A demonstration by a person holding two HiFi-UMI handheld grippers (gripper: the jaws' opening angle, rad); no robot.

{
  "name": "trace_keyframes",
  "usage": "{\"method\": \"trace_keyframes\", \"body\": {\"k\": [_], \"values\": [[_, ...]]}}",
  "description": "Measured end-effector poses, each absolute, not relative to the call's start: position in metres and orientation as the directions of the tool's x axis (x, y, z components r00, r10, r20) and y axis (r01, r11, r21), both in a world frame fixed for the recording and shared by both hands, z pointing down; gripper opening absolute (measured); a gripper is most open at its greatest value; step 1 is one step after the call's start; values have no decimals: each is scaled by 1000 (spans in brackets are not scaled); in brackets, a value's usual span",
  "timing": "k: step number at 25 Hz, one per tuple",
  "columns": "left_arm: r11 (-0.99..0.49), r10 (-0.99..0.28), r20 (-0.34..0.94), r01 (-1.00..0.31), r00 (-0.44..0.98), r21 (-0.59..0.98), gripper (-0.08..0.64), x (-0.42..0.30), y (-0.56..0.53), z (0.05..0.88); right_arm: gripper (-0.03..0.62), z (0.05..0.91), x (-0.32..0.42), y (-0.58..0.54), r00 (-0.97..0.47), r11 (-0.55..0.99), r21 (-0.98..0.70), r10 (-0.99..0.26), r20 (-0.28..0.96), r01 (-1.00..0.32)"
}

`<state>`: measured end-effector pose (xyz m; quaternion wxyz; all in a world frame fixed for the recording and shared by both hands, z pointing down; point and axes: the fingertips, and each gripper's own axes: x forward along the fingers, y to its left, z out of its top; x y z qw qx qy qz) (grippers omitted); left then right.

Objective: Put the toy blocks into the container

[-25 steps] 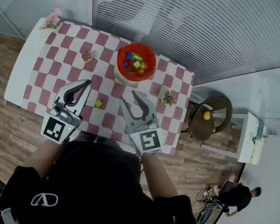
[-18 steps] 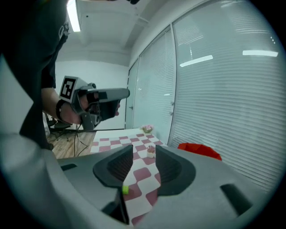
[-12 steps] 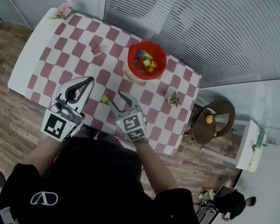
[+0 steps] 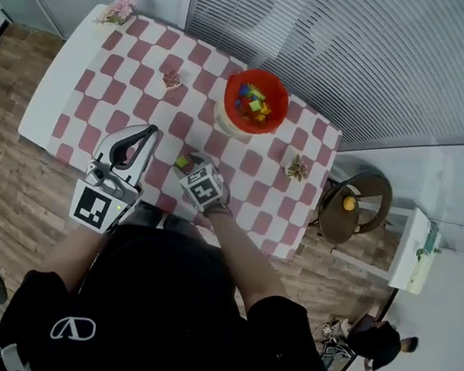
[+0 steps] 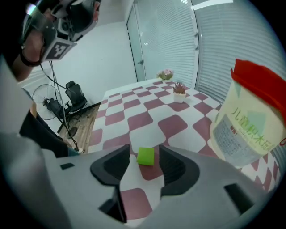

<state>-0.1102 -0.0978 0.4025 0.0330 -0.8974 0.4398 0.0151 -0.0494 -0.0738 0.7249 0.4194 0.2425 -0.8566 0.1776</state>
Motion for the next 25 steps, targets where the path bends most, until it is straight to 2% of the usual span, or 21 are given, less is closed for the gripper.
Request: {"method": "trace_keyframes", "body": {"k": [11,12,13,17,21,25], "values": [[-592,-804,-44,-805,593,-37,6,-128,-95,409,209,757,-55,-69,-454,818,-125,-178,873,-562],[-591,-805,-43,-806,592,-37,6,-130,-95,409,196,757,-55,-70,-449,819,-118,-182,875,-561],[-591,-805,-44,-806,592,-37,6,-131,-95,408,151,756,-55,-71,-444,822,-110,-185,877,-559],[-593,-803,-45,-804,594,-40,6,-134,-95,407,140,754,-55,-71,-440,833,-102,-179,880,-544],[-598,-799,-48,-800,600,-37,6,-132,-97,406,138,729,-57,-75,-486,838,-82,-230,843,-539],[-613,-788,-50,-790,613,-32,6,-126,-99,406,138,672,-59,-88,-568,832,-27,-354,743,-554]]}}
